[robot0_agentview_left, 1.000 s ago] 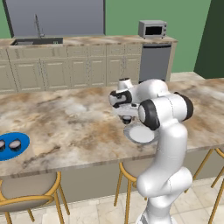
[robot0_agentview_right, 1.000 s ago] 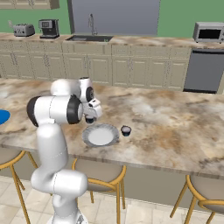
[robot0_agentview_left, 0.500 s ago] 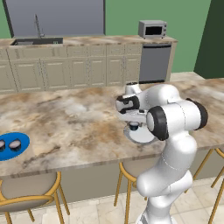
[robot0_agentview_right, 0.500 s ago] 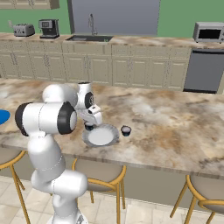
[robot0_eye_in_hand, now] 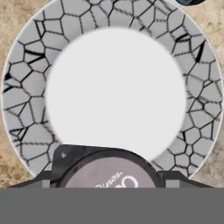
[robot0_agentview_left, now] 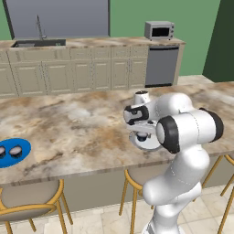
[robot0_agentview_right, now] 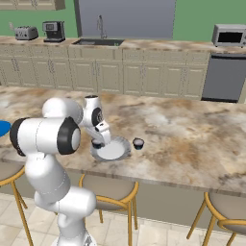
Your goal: Place two yogurt containers on each plate.
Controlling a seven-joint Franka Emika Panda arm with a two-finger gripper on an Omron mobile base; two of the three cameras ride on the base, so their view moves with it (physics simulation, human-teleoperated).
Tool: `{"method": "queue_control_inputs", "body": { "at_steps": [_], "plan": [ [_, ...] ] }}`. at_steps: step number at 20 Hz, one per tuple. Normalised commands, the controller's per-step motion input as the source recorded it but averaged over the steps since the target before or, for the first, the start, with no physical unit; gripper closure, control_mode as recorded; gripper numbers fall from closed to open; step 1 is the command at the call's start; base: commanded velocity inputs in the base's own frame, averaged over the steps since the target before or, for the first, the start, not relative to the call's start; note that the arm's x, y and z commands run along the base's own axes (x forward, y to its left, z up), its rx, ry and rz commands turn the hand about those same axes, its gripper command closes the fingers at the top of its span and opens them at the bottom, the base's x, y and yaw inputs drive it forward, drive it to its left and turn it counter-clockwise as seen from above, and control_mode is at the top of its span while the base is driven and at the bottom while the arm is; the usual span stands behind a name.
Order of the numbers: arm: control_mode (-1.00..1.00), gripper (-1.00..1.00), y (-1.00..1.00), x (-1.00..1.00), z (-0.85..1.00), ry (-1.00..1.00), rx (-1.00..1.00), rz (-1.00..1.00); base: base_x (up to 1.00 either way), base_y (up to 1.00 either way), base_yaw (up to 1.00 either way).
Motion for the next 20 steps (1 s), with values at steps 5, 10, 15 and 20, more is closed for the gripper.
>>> {"method": "queue_control_inputs", "body": {
  "at_steps": [5, 10, 15, 20],
  "plan": [
    [-1.0, 1.0, 0.0, 0.01, -0.16, 0.0, 0.0, -0.06, 0.0, 0.0, 0.0],
    [-1.0, 1.0, 0.0, 0.14, -0.14, 0.0, 0.0, -0.07, 0.0, 0.0, 0.0],
    [-1.0, 1.0, 0.0, 0.11, -0.14, 0.0, 0.0, -0.07, 0.0, 0.0, 0.0],
    [-1.0, -1.0, 0.0, 0.01, -0.09, -0.02, 0.0, -0.04, 0.0, 0.0, 0.0]
  ]
}}
